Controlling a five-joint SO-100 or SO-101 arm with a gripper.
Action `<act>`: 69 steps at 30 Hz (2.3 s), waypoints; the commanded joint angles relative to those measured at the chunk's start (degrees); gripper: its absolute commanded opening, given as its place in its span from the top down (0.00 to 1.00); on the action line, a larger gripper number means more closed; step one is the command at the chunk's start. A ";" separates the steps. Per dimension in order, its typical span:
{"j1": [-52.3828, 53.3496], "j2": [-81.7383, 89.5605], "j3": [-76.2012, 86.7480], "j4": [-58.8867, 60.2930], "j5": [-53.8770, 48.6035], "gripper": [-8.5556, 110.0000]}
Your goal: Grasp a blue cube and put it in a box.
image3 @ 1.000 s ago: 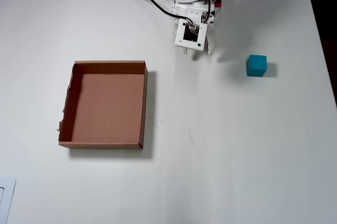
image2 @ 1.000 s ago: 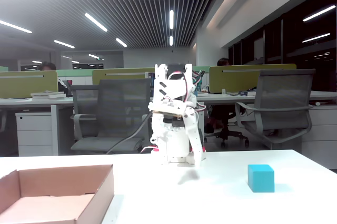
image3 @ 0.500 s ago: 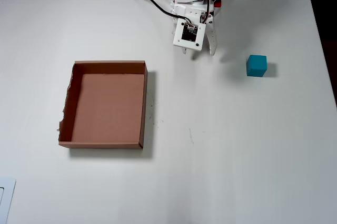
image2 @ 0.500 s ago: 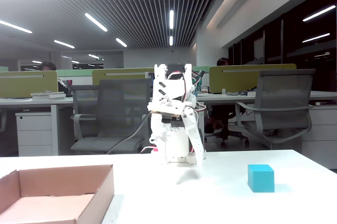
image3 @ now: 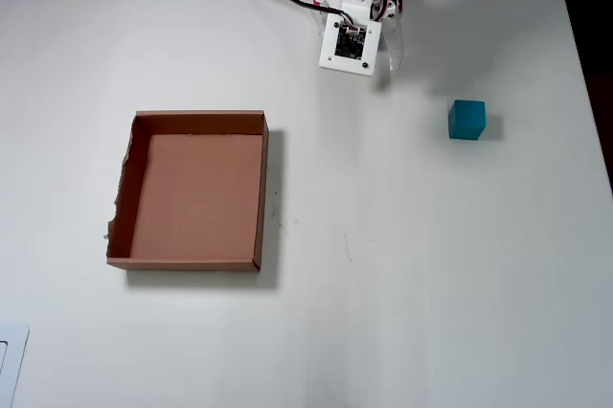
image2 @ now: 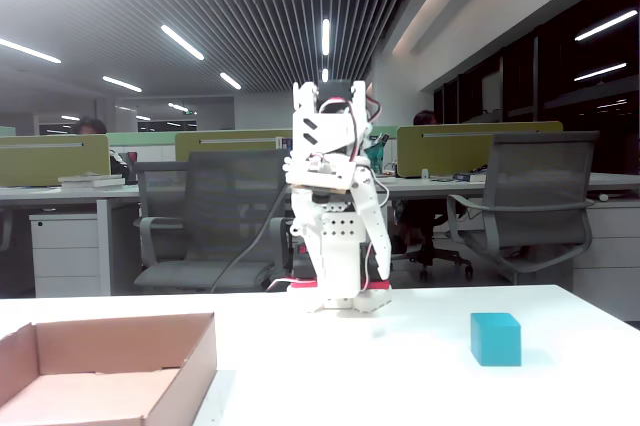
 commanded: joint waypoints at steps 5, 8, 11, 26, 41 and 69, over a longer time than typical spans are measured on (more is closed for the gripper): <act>-2.02 -18.11 -23.73 8.53 0.26 0.68; -3.52 -23.82 -30.76 12.22 0.35 0.68; -5.36 -28.30 -35.24 14.06 1.58 0.68; -24.52 -42.98 -45.26 15.38 18.46 0.67; -31.64 -54.05 -41.84 1.76 26.37 0.66; -34.10 -68.20 -36.30 -14.33 28.65 0.62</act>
